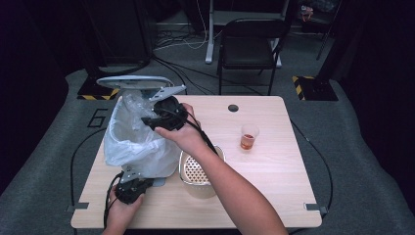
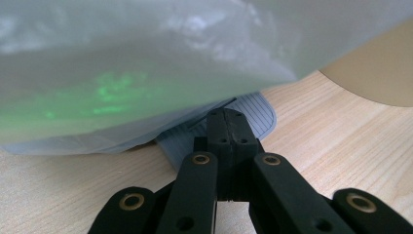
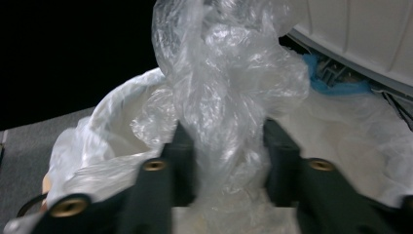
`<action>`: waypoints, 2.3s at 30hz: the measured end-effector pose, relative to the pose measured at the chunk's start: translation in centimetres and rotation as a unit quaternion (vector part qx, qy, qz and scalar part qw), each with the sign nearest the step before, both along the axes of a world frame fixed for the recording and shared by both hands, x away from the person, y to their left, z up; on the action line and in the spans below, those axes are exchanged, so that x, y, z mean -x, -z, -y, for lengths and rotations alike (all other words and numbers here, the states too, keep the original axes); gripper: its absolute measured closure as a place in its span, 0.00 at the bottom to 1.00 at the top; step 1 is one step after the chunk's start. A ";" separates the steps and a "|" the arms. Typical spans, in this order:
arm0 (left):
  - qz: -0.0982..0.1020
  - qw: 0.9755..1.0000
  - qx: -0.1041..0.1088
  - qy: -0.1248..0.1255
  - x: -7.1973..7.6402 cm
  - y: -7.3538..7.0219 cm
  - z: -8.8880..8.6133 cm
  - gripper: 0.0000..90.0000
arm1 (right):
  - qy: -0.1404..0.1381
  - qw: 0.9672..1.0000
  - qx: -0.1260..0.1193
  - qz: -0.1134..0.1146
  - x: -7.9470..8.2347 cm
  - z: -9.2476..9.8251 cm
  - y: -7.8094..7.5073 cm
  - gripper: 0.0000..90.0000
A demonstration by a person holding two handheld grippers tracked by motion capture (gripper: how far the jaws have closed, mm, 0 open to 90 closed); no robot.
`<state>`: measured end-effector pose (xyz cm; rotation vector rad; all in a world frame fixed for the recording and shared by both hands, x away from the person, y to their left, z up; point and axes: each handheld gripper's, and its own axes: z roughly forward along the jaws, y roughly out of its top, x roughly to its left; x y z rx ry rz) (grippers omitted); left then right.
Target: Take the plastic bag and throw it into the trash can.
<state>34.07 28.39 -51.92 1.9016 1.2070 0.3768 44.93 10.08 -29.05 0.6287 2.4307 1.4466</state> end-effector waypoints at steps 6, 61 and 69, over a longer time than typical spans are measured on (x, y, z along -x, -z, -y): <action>0.002 1.000 0.000 0.002 0.0 0.0 0.0 1.00 | 0.014 1.000 0.005 0.019 0.3 -0.2 0.1 0.36; 0.005 1.000 0.001 0.011 0.0 0.0 -0.1 1.00 | 0.058 0.994 0.065 -0.062 -0.7 16.7 12.4 0.69; 0.006 1.000 -0.002 0.009 0.0 0.0 0.0 1.00 | 0.043 0.994 0.073 -0.068 -0.3 17.5 13.1 0.84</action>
